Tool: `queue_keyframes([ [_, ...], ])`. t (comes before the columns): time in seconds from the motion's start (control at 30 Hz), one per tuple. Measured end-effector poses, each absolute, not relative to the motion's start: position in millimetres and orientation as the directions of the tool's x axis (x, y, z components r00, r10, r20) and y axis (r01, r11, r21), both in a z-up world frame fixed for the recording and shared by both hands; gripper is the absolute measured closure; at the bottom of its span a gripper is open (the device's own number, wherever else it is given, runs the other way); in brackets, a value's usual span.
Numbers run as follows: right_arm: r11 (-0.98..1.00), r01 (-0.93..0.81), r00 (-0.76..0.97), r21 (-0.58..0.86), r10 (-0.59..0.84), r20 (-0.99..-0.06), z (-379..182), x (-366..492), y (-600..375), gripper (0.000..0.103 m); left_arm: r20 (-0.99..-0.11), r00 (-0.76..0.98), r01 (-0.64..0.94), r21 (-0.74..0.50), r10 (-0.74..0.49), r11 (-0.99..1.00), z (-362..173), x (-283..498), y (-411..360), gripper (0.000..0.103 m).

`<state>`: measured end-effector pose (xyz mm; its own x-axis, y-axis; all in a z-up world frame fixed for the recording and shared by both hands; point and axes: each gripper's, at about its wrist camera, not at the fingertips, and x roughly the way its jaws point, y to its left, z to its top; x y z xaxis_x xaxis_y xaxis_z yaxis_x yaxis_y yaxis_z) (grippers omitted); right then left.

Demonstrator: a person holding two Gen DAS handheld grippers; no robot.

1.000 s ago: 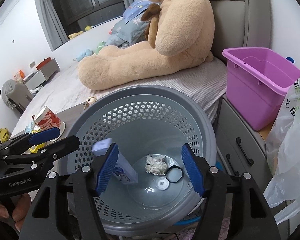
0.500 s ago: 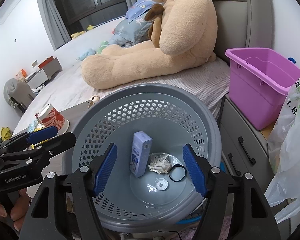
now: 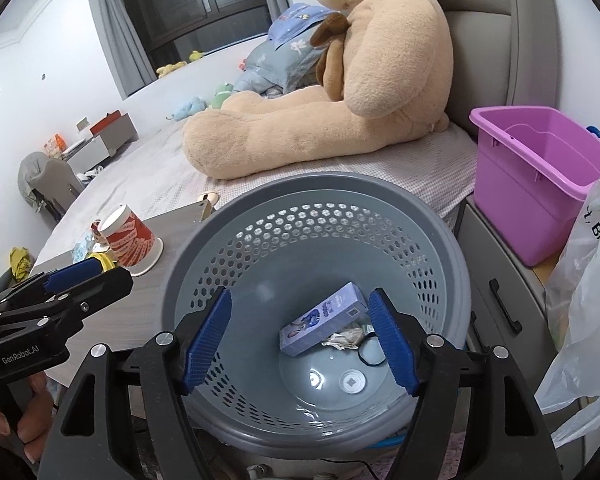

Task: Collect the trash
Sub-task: 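Withdraw both grippers from the basket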

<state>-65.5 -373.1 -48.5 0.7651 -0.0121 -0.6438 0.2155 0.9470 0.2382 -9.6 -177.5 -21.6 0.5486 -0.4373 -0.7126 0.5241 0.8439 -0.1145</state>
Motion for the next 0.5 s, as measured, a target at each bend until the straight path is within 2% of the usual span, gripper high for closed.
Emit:
queue_keyframes([
  [0.5, 0.969, 0.124, 0.772, 0.215, 0.042, -0.634, -36, -47, -318, 0.031, -0.696, 0.618, 0.390, -0.132, -0.365, 0.911, -19, -8, -100, 0.031],
])
